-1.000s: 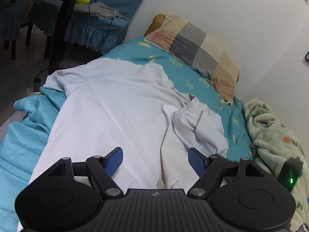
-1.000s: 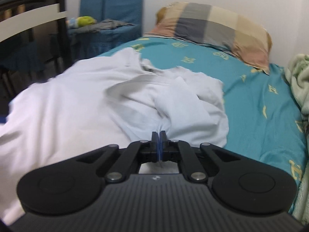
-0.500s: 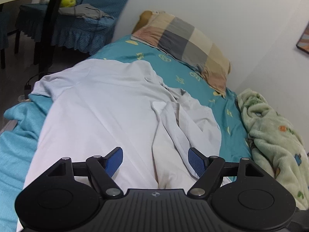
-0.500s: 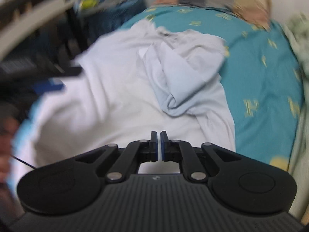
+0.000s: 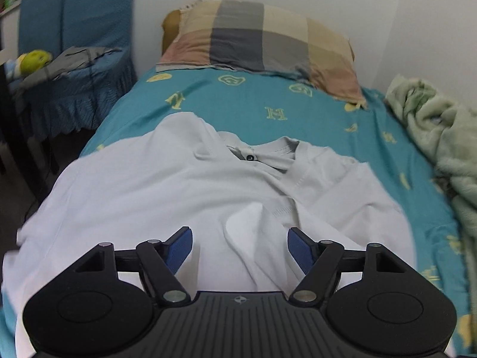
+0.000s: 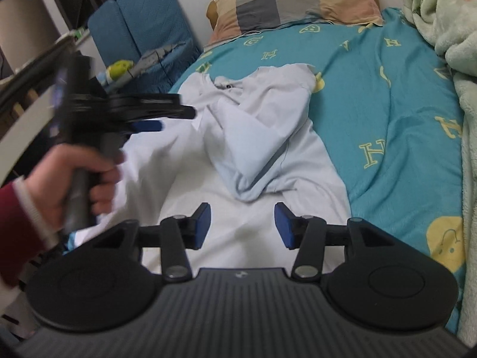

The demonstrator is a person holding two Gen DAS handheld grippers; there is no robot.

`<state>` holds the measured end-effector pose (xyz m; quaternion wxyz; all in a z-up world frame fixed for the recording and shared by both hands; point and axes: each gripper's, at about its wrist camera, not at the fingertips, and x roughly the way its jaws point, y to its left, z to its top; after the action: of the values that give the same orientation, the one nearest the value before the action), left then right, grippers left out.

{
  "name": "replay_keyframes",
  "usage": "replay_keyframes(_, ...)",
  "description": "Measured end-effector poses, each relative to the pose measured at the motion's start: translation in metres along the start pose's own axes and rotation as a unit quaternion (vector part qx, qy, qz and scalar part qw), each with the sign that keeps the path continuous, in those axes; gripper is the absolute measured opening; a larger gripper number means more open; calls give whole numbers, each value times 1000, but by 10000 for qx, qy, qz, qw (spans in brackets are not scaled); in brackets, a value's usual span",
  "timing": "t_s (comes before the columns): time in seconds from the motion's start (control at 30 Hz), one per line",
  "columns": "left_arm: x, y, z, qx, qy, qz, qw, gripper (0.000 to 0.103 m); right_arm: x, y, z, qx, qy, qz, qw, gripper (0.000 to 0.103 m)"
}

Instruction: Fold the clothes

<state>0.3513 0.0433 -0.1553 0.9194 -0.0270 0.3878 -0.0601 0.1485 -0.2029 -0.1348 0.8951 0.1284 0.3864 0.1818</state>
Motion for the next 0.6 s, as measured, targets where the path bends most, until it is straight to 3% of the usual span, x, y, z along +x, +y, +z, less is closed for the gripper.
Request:
replay_keyframes(0.17, 44, -10, 13, 628, 482, -356, 9962, 38, 4, -24, 7, 521, 11, -6, 9986, 50)
replay_keyframes(0.23, 43, -15, 13, 925, 444, -415, 9939, 27, 3, -30, 9, 688, -14, -33, 9976, 50)
replay_keyframes(0.27, 41, -16, 14, 1047, 415, -428, 9927, 10, 2, -32, 10, 755, -33, -53, 9971, 50)
replay_keyframes(0.43, 16, -3, 32, 1061, 255, -731, 9913, 7, -6, -39, 9, 963, -150, -167, 9951, 51)
replay_keyframes(0.6, -2, -8, 36, 1448, 304, -670, 9867, 8, -6, -41, 11, 1012, -176, -168, 9946, 51)
